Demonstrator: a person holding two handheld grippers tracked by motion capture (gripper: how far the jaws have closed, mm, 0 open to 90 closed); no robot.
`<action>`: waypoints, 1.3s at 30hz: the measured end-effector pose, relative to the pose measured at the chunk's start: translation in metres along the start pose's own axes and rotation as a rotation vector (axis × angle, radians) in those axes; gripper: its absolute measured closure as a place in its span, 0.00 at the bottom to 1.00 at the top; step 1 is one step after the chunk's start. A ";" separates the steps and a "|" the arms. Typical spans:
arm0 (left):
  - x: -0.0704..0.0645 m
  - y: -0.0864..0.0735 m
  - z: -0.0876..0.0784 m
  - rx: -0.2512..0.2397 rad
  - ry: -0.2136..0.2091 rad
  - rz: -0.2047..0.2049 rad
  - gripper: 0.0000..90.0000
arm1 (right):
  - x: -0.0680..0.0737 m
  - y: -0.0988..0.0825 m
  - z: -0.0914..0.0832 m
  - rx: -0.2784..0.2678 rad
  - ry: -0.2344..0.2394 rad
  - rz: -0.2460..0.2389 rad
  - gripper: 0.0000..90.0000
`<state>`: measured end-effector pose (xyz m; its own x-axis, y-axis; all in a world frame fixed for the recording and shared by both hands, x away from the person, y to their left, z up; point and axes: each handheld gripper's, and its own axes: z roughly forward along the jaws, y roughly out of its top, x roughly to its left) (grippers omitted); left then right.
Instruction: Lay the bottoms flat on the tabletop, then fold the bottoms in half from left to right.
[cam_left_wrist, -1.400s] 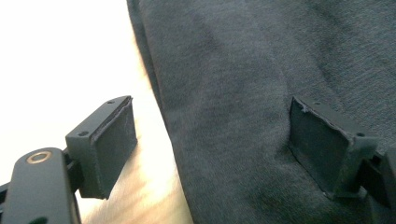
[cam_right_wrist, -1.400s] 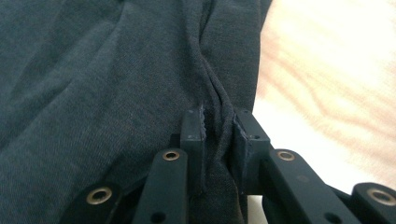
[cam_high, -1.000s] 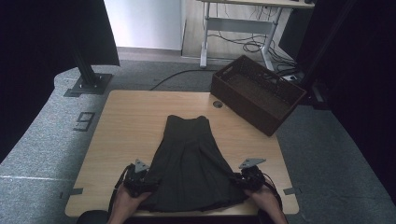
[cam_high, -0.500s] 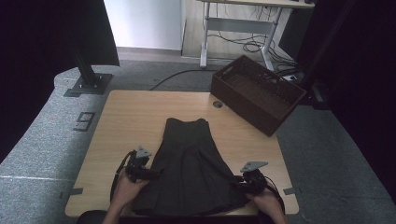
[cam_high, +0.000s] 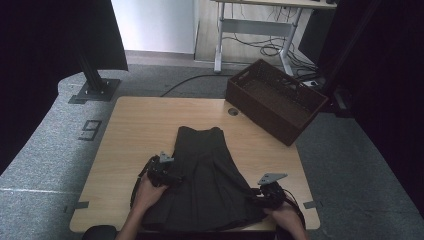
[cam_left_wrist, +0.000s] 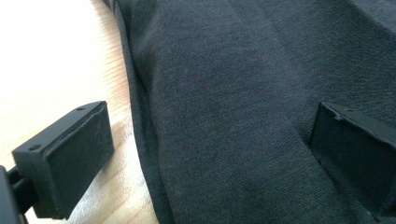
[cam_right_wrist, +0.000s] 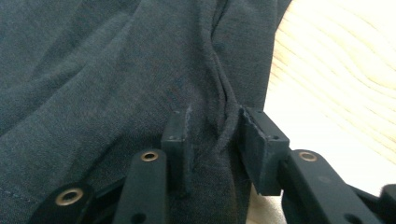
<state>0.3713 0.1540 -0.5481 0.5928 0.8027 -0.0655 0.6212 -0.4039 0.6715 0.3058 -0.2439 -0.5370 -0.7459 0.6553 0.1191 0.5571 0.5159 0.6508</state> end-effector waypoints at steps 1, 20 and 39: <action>0.000 0.000 0.000 -0.004 0.001 0.000 0.00 | 0.001 0.000 0.000 0.004 0.002 -0.001 0.65; -0.002 -0.001 -0.001 -0.007 0.013 -0.017 0.00 | -0.004 0.053 -0.004 -0.027 -0.005 -0.095 0.15; -0.004 -0.002 -0.001 -0.008 0.026 -0.028 0.00 | -0.022 0.117 0.040 -0.044 -0.025 -0.061 0.04</action>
<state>0.3671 0.1525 -0.5485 0.5616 0.8248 -0.0656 0.6335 -0.3777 0.6753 0.4019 -0.1761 -0.4931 -0.7686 0.6369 0.0600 0.4938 0.5310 0.6887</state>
